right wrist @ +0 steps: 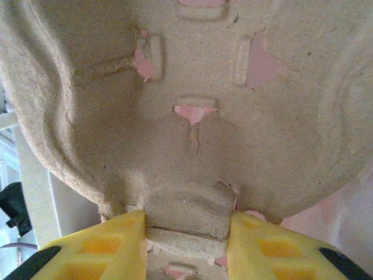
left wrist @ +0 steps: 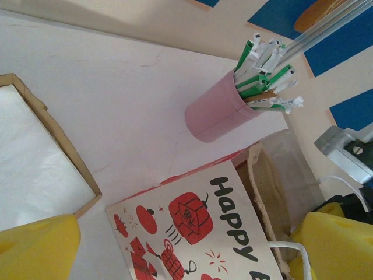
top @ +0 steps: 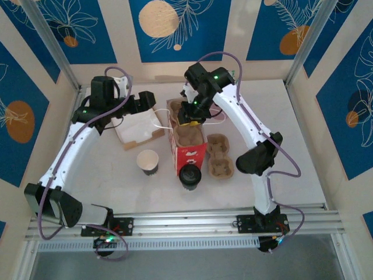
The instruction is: Pack the takeout coffee
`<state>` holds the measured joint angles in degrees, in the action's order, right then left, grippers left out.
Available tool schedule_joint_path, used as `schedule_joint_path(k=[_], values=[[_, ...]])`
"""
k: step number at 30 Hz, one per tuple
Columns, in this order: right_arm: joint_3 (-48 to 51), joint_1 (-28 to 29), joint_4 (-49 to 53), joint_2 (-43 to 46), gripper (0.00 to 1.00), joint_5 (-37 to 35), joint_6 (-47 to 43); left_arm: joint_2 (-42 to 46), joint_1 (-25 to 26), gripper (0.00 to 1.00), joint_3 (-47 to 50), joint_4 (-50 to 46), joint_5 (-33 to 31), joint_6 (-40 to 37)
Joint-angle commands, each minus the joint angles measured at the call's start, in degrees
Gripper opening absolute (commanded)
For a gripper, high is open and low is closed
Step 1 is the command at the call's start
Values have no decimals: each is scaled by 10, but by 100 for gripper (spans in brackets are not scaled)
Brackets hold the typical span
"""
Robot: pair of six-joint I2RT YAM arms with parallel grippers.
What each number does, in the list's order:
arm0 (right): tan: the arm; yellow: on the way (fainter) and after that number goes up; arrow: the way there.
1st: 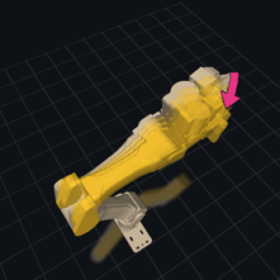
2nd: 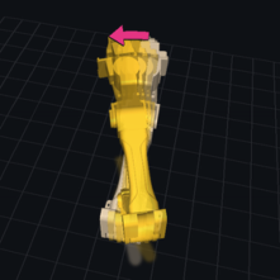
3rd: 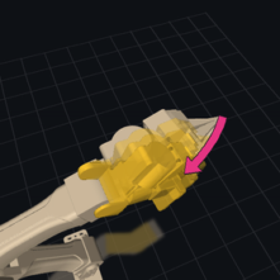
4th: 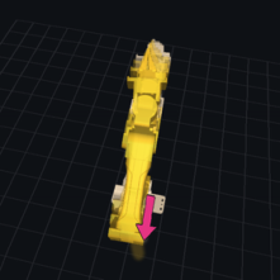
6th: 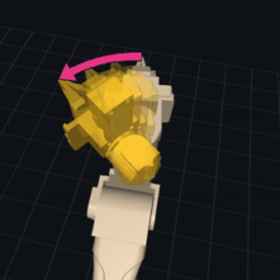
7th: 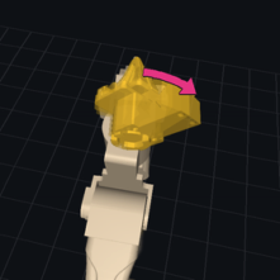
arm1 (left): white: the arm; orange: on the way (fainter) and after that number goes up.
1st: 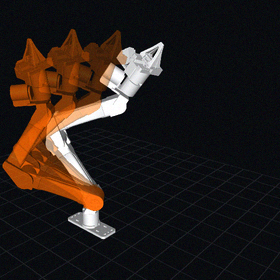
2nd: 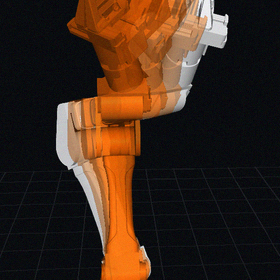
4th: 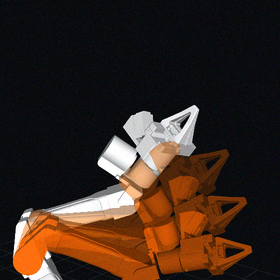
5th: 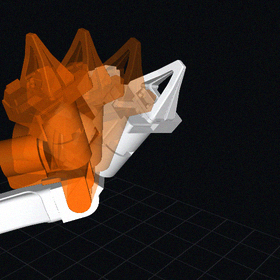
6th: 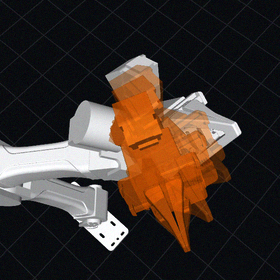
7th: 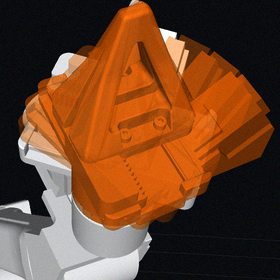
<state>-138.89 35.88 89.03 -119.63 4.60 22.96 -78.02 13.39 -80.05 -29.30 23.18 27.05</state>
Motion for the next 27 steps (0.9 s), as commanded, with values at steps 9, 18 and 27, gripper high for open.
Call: schedule_joint_path(k=[9,18,27], values=[[-72,32,73,-33,37,-74,7,19,-3,97,22,11,13,-2],[-90,50,94,-53,37,-122,12,15,-12,95,24,9,-2,-2],[-94,60,109,-68,37,-172,16,11,-16,92,32,13,-5,-4]])
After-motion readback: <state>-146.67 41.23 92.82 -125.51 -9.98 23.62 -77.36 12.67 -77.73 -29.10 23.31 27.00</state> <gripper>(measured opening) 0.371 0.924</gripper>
